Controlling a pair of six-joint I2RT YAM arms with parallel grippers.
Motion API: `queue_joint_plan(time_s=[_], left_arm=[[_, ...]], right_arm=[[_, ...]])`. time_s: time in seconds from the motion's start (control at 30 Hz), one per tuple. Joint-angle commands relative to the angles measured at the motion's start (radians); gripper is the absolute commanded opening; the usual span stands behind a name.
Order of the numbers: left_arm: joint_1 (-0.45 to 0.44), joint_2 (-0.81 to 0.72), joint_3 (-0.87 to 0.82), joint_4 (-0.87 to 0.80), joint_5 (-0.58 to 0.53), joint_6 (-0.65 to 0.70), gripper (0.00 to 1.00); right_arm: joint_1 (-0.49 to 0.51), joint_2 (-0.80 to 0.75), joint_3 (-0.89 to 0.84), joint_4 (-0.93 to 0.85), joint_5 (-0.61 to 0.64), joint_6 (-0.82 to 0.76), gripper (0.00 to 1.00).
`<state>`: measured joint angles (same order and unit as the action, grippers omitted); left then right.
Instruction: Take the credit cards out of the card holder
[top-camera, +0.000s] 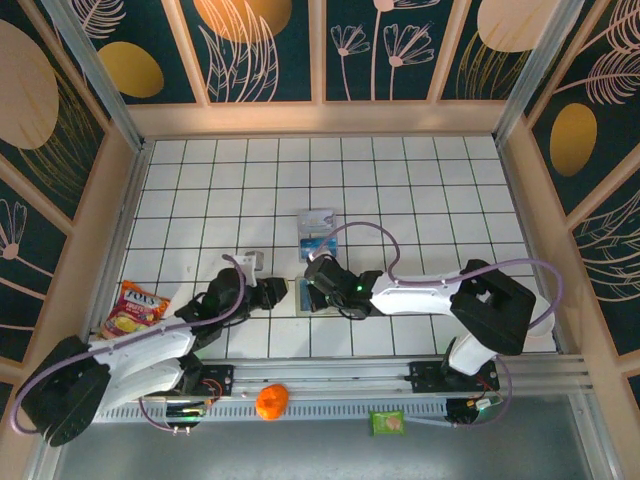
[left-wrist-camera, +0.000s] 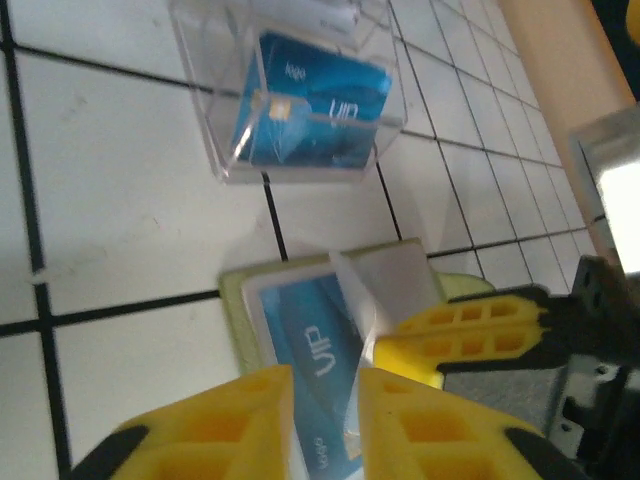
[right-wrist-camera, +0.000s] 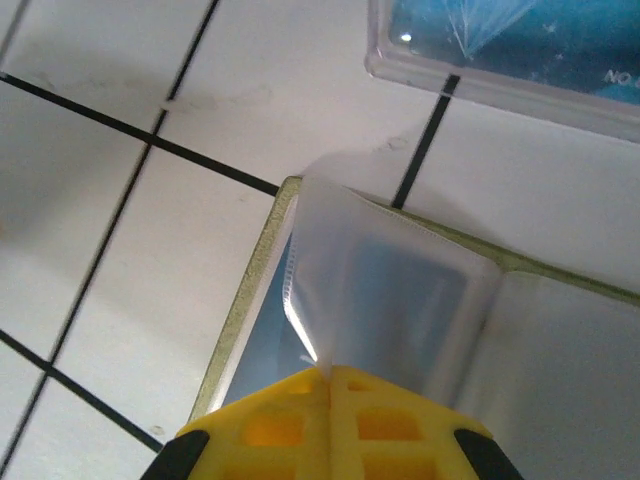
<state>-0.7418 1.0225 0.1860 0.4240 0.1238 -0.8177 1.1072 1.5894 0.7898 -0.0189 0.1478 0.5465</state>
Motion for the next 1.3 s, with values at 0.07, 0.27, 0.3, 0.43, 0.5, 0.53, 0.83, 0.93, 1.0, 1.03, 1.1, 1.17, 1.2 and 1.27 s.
queue_joint_plan(time_s=[0.07,0.27,0.3,0.43,0.5,0.53,0.83,0.93,1.0,1.03,1.1,1.17,1.2,1.27], left_arm=[[-0.05,0.156,0.037,0.14,0.031,-0.021,0.05],[-0.067,0.265,0.091,0.118,0.041,-0.005,0.0],[-0.07,0.276,0.099,0.115,0.048,-0.002,0.0],[-0.08,0.317,0.133,0.044,0.048,0.011,0.0],[-0.08,0.344,0.142,0.001,0.042,0.009,0.0],[-0.08,0.358,0.141,-0.01,0.043,0.005,0.0],[-0.08,0.413,0.135,-0.056,0.03,0.003,0.0],[-0.079,0.416,0.138,-0.053,0.035,0.005,0.0],[-0.081,0.41,0.147,-0.061,0.04,0.016,0.0],[-0.08,0.402,0.154,-0.066,0.045,0.02,0.0],[-0.081,0.383,0.17,-0.082,0.052,0.029,0.0],[-0.093,0.371,0.197,-0.104,0.058,0.038,0.02],[-0.103,0.369,0.216,-0.122,0.055,0.044,0.04],[-0.128,0.375,0.257,-0.159,0.05,0.059,0.07]], right_arm=[[-0.007,-0.015,-0.02,0.077,-0.045,0.042,0.0],[-0.008,-0.016,-0.026,0.078,-0.049,0.047,0.0],[-0.01,-0.016,-0.028,0.079,-0.051,0.049,0.0],[-0.011,-0.013,-0.031,0.076,-0.053,0.055,0.0],[-0.009,-0.012,-0.029,0.07,-0.047,0.059,0.0],[-0.01,-0.011,-0.029,0.064,-0.04,0.065,0.0],[-0.013,-0.037,-0.053,-0.084,0.114,0.209,0.08],[-0.014,-0.072,-0.073,-0.13,0.176,0.269,0.3],[-0.014,-0.115,-0.098,-0.126,0.199,0.28,0.4],[-0.013,-0.141,-0.113,-0.118,0.21,0.279,0.43],[-0.012,-0.197,-0.141,-0.095,0.224,0.273,0.47],[-0.012,-0.249,-0.173,-0.085,0.244,0.282,0.5],[-0.012,-0.276,-0.185,-0.08,0.251,0.285,0.51],[-0.015,-0.315,-0.203,-0.078,0.254,0.289,0.5]])
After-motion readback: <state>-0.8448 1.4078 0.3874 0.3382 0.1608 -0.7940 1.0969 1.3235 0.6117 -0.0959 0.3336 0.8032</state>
